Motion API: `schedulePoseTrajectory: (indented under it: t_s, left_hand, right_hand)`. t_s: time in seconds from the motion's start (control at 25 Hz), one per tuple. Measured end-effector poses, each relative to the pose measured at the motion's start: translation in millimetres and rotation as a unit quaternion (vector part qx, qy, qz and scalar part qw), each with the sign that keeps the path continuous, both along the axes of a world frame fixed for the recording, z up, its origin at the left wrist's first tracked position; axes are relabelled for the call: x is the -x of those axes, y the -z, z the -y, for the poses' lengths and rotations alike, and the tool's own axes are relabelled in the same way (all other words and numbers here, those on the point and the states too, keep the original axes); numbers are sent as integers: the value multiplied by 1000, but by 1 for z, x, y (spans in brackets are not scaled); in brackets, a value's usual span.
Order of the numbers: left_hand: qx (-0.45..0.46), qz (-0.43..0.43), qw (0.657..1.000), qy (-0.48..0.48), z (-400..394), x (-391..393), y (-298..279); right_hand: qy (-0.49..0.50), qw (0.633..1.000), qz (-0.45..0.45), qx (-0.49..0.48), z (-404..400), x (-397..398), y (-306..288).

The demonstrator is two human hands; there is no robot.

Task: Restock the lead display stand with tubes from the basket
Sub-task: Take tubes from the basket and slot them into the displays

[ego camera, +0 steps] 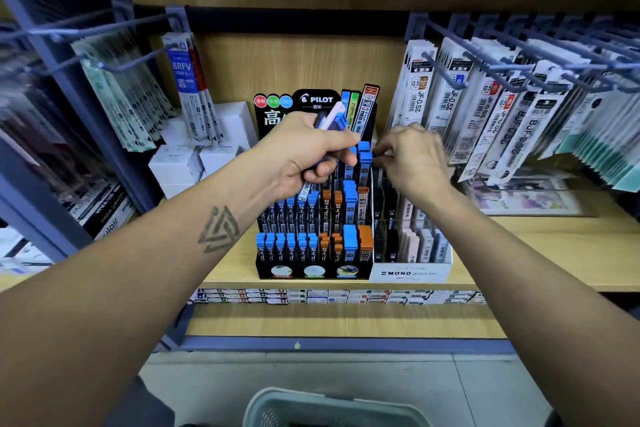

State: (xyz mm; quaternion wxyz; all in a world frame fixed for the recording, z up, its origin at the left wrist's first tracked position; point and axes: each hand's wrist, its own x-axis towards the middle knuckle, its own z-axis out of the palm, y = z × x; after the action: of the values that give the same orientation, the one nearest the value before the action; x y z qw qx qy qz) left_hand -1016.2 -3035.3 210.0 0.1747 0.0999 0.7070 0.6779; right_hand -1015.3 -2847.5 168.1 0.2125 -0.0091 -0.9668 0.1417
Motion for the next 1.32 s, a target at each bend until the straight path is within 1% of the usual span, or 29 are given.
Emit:
schedulePoseTrajectory:
  t_s: [0.08, 0.16, 0.24, 0.28, 0.32, 0.36, 0.4, 0.44, 0.48, 0.52, 0.56, 0.6, 0.72, 0.76, 0.88, 1.04, 1.08, 1.12, 1.16, 1.24, 1.28, 1.32]
  left_hand:
    - [6, -1, 1000, 3, 0, -1, -1]
    - [12, 4, 1000, 5, 0, -2, 0]
    - [14, 16, 1000, 8, -1, -2, 1]
    - [19, 23, 999, 12, -1, -2, 3]
    - [27, 30, 999, 15, -2, -3, 5]
    - [37, 35, 999, 21, -3, -4, 7]
    - [45, 40, 998, 29, -4, -5, 8]
    - [46, 49, 997, 39, -6, -7, 10]
    - [41, 60, 996, 51, -8, -10, 11]
    - [33, 71, 995, 59, -11, -13, 11]
    - [26, 80, 995, 60, -14, -16, 11]
    - [21, 86, 995, 53, -17, -19, 11]
    - [16, 91, 995, 37, -23, -22, 11]
    - [17, 87, 995, 36, -24, -23, 11]
    - [32, 72, 996, 29, -21, -22, 11]
    - [-4, 83, 995, 48, -15, -19, 9]
    - [-7, 80, 995, 52, -15, -18, 9]
    - [-9, 72, 996, 51, -14, -18, 9]
    - [-13, 58, 997, 46, -14, -17, 8]
    - [-17, 24, 999, 29, -14, -16, 7]
    - [-16, 9, 1000, 21, -13, -16, 7]
    - [-14, -2, 1000, 12, -13, -16, 7]
  right_hand:
    - [-11, 1000, 1, -16, -3, 1, 2]
    - [-16, 1000, -3, -6, -5, 2, 3]
    - [-8, 998, -18, 54, -10, 3, 0]
    - [-2, 994, -24, 105, -12, 1, -3]
    - [-3, 984, -26, 178, -14, -2, -7]
    - [-17, 962, -19, 272, -15, -7, -11]
    - [-46, 926, 0, 374, -14, -14, -16]
    - [-87, 882, 31, 462, -12, -23, -20]
    - [-131, 839, 70, 523, -9, -33, -24]
    - [-169, 807, 110, 555, -6, -41, -25]
    - [-196, 788, 140, 566, -4, -48, -26]
    - [-212, 783, 156, 564, -2, -53, -27]
    - [-211, 802, 146, 540, 0, -54, -27]
    - [-207, 801, 144, 544, -1, -54, -27]
    - [-186, 780, 143, 579, -9, -56, -31]
    - [-159, 799, 102, 571, -19, -55, -35]
    - [-160, 798, 98, 573, -20, -55, -35]
    - [-159, 790, 101, 583, -20, -54, -35]
    - [-156, 774, 111, 603, -20, -54, -34]
    - [-148, 733, 136, 649, -17, -57, -34]
    - [-140, 722, 142, 663, -14, -58, -35]
    - [-131, 720, 141, 667, -12, -58, -35]
